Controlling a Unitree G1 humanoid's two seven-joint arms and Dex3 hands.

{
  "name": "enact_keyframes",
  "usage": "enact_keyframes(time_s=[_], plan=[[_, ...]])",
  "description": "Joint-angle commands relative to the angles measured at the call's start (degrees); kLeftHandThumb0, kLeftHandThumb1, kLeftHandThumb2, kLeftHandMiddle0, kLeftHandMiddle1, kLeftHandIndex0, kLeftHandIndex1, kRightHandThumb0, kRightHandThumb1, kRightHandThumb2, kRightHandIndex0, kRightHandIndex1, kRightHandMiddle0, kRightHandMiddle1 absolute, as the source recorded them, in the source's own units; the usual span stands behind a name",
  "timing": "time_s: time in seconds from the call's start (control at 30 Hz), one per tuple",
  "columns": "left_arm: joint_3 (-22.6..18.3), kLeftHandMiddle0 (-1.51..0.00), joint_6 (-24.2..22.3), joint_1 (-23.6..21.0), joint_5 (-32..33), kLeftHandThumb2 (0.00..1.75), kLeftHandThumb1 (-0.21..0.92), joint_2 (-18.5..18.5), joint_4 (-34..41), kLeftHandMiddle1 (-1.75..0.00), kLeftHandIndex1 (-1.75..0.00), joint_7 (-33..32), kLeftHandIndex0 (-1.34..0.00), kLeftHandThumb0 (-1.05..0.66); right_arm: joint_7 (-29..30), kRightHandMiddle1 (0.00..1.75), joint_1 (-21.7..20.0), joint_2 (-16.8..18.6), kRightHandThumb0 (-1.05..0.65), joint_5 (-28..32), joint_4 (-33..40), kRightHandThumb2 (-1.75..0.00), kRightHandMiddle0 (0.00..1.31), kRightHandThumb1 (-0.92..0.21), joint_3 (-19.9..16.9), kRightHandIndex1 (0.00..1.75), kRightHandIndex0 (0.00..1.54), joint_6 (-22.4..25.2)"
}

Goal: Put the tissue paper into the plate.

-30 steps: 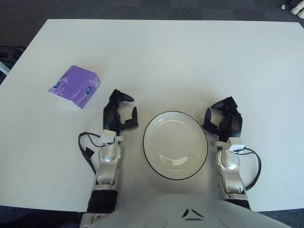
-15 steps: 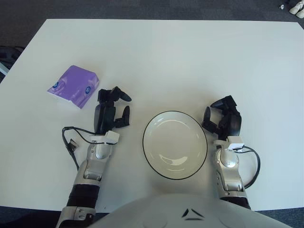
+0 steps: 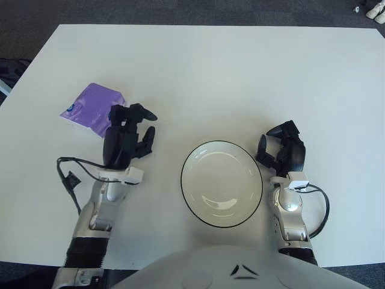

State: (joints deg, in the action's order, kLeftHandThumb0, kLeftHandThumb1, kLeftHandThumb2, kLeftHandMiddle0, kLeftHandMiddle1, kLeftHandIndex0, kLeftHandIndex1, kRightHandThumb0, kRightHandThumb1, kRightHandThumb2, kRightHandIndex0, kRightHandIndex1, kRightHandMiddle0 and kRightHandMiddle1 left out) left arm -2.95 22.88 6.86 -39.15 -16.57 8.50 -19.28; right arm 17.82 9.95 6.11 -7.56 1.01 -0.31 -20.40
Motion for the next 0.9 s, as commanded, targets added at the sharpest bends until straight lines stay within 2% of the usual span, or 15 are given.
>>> enact_keyframes(time_s=[0.0, 0.17, 0.37, 0.5, 0.63, 0.73, 0.87], plan=[[-0.26, -0.09, -2.51, 0.82, -2.11, 0.73, 0.86, -0.51, 2.33, -1.50, -1.33, 0.53, -0.01, -0.95, -0.50, 1.75, 2.29, 0.45, -0.47, 0.72, -5.02, -1.27, 0.58, -0.36, -0.59, 1.75, 1.07, 3.06], [-0.69, -0.02, -4.66, -0.03, -2.62, 0.59, 0.91, -1.17, 4.77, -1.31, -1.00, 1.39, 0.00, -1.03, -0.31, 1.75, 2.08, 0.68, -0.47, 0.82, -5.48, -1.28, 0.58, -0.36, -0.95, 1.75, 1.07, 2.45], [-1.35, 0.00, -4.03, -1.37, -1.87, 0.53, 0.92, -2.39, 5.35, -1.00, -0.69, 1.10, 0.00, -1.05, -0.29, 1.75, 1.70, 0.49, -0.47, 0.52, -6.15, -1.29, 0.59, -0.35, -1.12, 1.75, 1.07, 1.71], [-2.70, 0.00, -4.21, -1.71, -0.76, 0.49, 0.92, -3.86, 6.68, -0.53, -0.35, 2.24, 0.00, -1.05, -0.33, 1.75, 1.38, 0.57, -0.47, 0.64, -6.70, -1.29, 0.59, -0.35, -1.27, 1.75, 1.07, 1.13], [-4.69, 0.00, -5.66, -1.43, -0.31, 0.47, 0.92, -5.68, 8.66, -0.24, -0.12, 4.78, 0.00, -1.05, -0.52, 1.75, 1.13, 0.57, -0.47, 0.71, -7.01, -1.29, 0.59, -0.35, -1.32, 1.75, 1.07, 0.99], [-6.40, 0.00, -9.38, -2.09, -3.92, 0.46, 0.92, -7.86, 11.68, -0.09, -0.04, 7.93, 0.00, -1.05, -0.48, 1.75, 1.02, 0.71, -0.47, 0.63, -7.16, -1.29, 0.59, -0.35, -1.28, 1.75, 1.07, 0.96], [-6.28, 0.00, -14.54, -3.70, -9.68, 0.46, 0.92, -9.45, 12.59, -0.02, -0.01, 10.99, 0.00, -1.05, -0.52, 1.75, 0.95, 0.80, -0.47, 0.65, -7.31, -1.29, 0.59, -0.35, -1.28, 1.75, 1.07, 0.97]])
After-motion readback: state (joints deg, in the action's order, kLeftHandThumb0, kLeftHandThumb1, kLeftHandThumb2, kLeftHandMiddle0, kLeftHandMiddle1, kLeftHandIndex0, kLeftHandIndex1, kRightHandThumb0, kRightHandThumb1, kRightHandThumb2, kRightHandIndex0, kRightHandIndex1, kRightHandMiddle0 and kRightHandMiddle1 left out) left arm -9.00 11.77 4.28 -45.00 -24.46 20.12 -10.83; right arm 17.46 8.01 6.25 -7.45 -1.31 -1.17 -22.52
